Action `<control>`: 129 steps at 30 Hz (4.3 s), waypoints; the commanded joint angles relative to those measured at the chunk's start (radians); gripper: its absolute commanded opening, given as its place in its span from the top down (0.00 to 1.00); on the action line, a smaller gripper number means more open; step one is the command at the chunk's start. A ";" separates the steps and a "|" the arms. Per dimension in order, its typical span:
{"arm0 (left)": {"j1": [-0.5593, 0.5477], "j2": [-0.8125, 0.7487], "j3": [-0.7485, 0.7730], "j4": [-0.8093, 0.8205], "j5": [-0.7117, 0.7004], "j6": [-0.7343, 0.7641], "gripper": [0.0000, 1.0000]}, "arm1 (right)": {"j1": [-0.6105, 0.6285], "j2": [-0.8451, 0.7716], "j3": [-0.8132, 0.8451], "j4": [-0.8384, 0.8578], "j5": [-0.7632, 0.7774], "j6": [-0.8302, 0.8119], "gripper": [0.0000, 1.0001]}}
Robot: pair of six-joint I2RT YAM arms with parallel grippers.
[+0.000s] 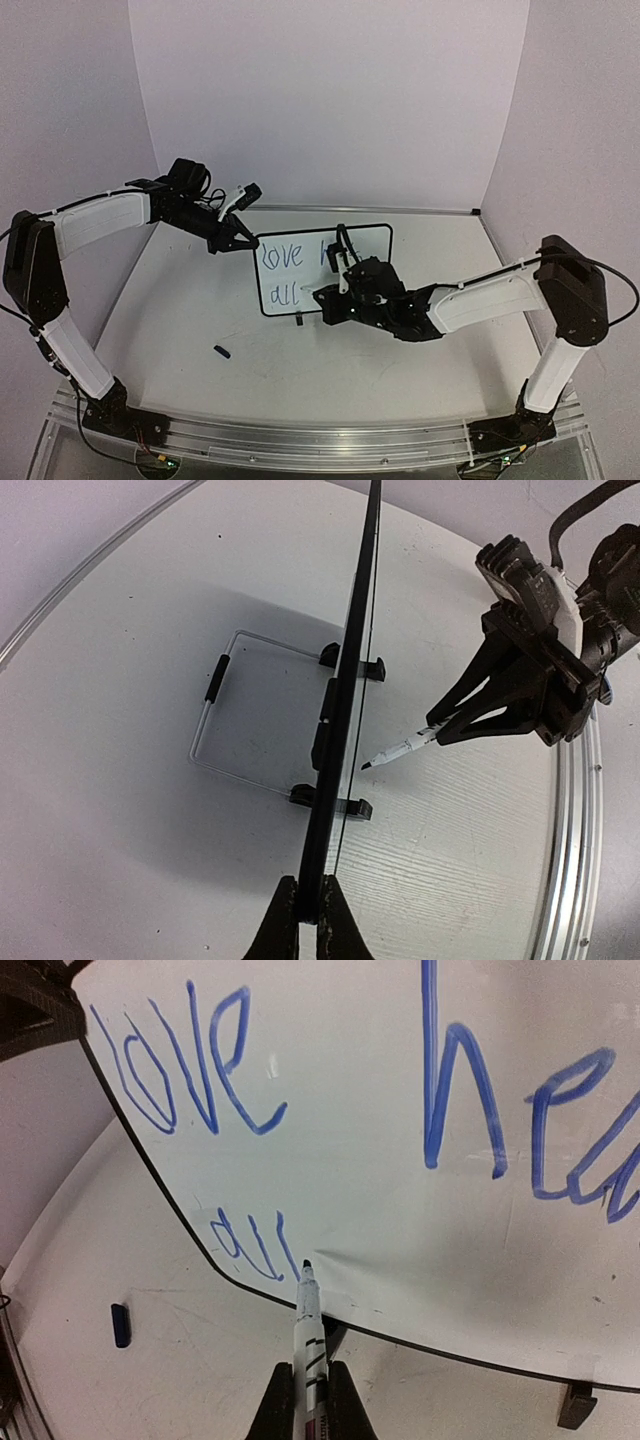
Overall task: Write a sentence on the whiteboard
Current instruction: Write a sentence on the whiteboard, then place the whiteboard at the center of the board, then pick up the pen cap from the corner of the board.
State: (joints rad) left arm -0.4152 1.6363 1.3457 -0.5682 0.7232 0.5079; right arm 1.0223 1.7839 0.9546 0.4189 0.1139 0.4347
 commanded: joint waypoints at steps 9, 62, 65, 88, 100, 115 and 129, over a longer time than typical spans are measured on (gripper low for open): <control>0.007 -0.049 0.005 0.039 -0.033 0.018 1.00 | 0.000 0.044 -0.010 0.030 0.011 0.023 1.00; 0.006 -0.032 0.032 0.003 -0.036 -0.003 0.74 | 0.000 -0.272 -0.120 -0.049 -0.016 -0.059 1.00; 0.006 -0.032 0.033 0.001 -0.036 -0.006 0.68 | 0.000 -0.304 -0.141 -0.048 0.023 -0.060 1.00; 0.034 -0.194 0.043 0.068 -0.128 -0.083 0.01 | 0.000 -0.531 -0.224 -0.176 0.113 -0.041 1.00; 0.033 -0.521 -0.281 0.326 -0.361 -0.592 0.02 | -0.001 -0.674 -0.248 -0.314 0.103 0.061 1.00; 0.027 -0.728 -0.811 0.313 -0.307 -0.935 0.12 | 0.001 -0.683 -0.335 -0.284 0.066 0.161 1.00; -0.152 -0.418 -0.859 0.480 -0.324 -1.000 0.12 | 0.006 -0.663 -0.377 -0.232 0.055 0.192 1.00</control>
State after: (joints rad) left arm -0.5202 1.1622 0.4652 -0.1437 0.4232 -0.4810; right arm 1.0218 1.1172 0.5865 0.1398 0.1667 0.6108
